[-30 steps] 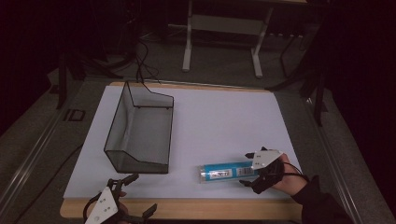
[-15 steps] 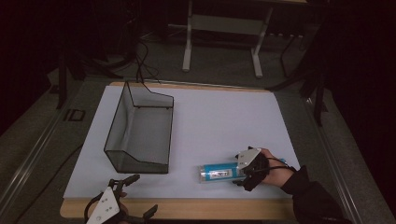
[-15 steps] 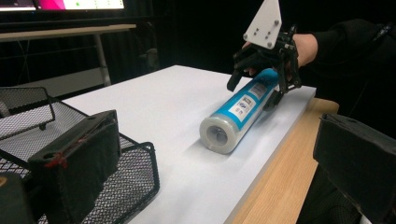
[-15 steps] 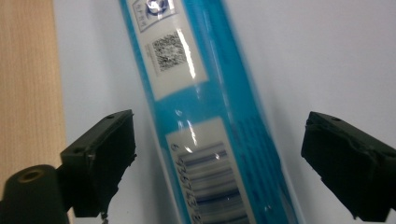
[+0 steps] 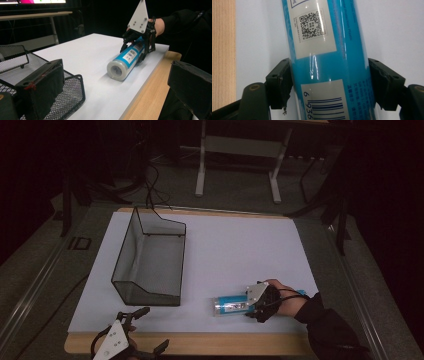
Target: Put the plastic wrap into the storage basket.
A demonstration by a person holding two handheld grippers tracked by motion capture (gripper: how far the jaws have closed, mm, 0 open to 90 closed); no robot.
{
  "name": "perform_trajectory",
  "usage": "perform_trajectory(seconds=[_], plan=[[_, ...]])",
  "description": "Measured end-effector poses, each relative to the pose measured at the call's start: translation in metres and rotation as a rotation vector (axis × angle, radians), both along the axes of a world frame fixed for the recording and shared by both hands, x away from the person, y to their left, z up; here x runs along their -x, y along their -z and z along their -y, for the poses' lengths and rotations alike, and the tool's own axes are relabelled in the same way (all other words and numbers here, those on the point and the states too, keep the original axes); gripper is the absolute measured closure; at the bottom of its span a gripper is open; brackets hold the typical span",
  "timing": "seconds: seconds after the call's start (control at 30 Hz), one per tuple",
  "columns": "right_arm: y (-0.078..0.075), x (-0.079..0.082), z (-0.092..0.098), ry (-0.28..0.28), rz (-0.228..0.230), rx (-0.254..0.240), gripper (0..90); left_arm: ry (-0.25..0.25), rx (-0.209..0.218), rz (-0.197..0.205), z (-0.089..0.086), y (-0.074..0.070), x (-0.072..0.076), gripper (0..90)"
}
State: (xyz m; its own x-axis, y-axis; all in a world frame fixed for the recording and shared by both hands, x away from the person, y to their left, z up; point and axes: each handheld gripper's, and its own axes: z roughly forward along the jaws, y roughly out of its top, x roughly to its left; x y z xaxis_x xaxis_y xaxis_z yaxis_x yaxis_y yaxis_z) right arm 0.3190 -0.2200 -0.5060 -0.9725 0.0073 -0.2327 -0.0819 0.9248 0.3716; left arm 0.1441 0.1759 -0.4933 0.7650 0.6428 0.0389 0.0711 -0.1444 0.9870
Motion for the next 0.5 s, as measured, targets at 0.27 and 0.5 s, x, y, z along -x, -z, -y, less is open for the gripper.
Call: perform_trajectory(seconds=[0.27,0.5], plan=[[-0.005,0.005,-0.007,0.002,0.006,0.060,28.4,-0.006,0.000,0.001,0.000,0.000,0.000,1.5],[-0.025,-0.002,0.000,0.078,-0.020,-0.073,29.2,-0.008,0.005,0.001,0.000,0.000,0.000,1.5]])
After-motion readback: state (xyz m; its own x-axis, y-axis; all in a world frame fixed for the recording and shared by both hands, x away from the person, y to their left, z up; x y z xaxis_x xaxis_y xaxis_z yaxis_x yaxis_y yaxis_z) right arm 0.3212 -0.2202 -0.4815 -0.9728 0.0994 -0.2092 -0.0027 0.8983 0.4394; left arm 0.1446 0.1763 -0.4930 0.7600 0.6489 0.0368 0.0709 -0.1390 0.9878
